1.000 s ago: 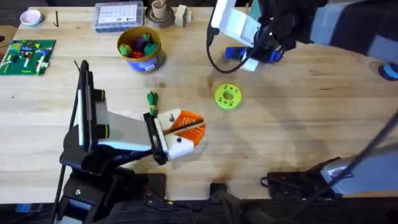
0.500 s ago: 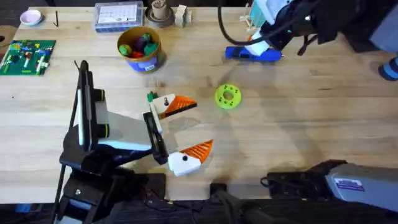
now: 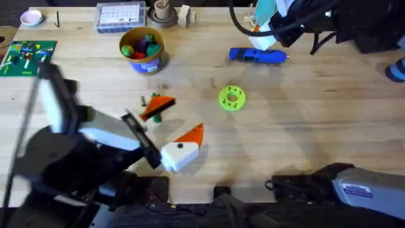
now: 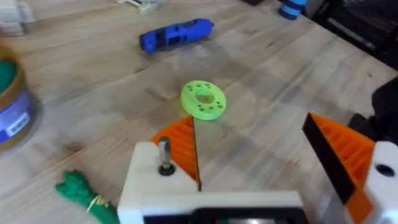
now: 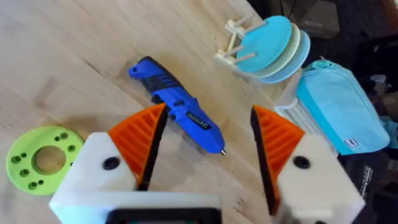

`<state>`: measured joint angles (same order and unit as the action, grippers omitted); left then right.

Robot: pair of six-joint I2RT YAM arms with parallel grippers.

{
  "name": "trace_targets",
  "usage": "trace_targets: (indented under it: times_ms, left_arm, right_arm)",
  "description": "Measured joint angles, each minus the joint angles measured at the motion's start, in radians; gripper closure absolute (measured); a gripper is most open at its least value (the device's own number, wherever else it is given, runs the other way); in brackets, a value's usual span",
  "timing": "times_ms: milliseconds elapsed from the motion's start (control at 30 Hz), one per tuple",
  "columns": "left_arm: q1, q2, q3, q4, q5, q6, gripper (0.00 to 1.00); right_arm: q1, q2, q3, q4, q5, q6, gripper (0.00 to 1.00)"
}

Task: Pick up the gripper from the table and insert it into the empty holder that is missing its gripper. Then pick up a screw, insert it into the mounting hole, and use the screwdriver to tighten it. Finally, clean up the table by picking up the vegetable and placing it into the bucket.

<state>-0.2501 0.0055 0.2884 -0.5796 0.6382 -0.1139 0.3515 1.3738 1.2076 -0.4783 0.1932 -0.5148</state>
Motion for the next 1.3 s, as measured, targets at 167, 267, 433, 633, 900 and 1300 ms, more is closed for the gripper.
trace_targets:
  times_ms: [167,267,433,633,900,1300]
  left_arm:
    - [0.000,0.015,0.259,-0.242,-0.222,-0.003,0.008]
    - [0.000,0.082,0.409,-0.388,-0.335,-0.007,0.008]
    - [0.000,0.358,0.722,-0.727,-0.523,-0.008,0.008]
    - [0.000,0.526,0.899,-0.819,-0.581,-0.008,0.008]
    - [0.000,0.546,0.914,-0.792,-0.581,-0.012,0.008]
    - [0.000,0.745,0.919,-0.904,-0.681,-0.156,0.008]
  right_arm:
    - [0.000,0.000,0.000,0.044,0.000,0.006,0.150]
    - [0.000,0.000,0.000,0.065,0.000,0.008,0.150]
    - [0.000,0.000,0.000,0.077,0.000,0.011,0.150]
    - [0.000,0.000,0.000,0.079,0.000,0.011,0.150]
    - [0.000,0.000,0.000,0.094,0.000,0.011,0.150]
    - [0.000,0.000,0.000,0.104,0.000,0.011,0.150]
